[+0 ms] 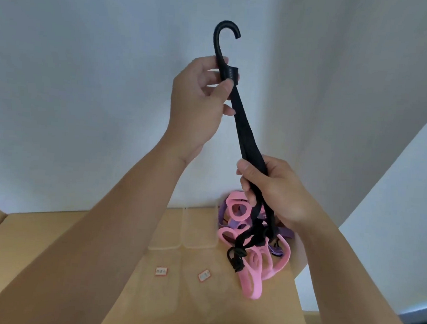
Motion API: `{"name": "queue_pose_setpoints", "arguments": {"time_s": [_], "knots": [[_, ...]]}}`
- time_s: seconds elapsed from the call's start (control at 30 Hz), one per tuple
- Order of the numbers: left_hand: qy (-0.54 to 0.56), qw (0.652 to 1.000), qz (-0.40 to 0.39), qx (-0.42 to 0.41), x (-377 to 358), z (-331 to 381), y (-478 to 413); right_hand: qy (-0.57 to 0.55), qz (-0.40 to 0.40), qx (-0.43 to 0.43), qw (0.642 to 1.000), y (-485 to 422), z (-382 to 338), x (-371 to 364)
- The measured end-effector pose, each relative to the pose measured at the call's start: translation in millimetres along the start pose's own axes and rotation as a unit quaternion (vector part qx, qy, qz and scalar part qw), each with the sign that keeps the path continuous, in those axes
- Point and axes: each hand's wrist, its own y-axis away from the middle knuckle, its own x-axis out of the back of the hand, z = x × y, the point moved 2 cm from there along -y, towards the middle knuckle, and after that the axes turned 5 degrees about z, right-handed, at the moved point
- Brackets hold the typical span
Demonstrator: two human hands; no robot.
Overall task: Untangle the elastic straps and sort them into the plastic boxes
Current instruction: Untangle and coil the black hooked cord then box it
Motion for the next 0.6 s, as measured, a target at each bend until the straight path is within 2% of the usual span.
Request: {"name": "queue_pose_setpoints", "arguments": {"time_s": [0.1,0.2,0.27,0.43,0.5,0.6], "knots": [[0.037,0.998,0.045,-0.031,21,13,-18,0.043,0.007,-0.019,0.999,4,20,-5],[0.049,0.994,0.046,-0.081,41,28,-33,0.113,0.015,-0.049,0.992,10,42,-10],[0.042,0.993,0.043,-0.099,50,31,-36,0.121,0.043,-0.075,0.989,15,53,-8],[0.049,0.994,0.035,-0.09,62,21,-27,0.062,0.06,-0.139,0.987,23,66,1],[0.073,0.993,0.051,-0.083,69,20,-28,0.018,0.081,-0.143,0.986,25,67,3],[0.083,0.99,0.076,-0.089,83,20,-34,-0.065,0.073,-0.125,0.987,29,64,1]]}}
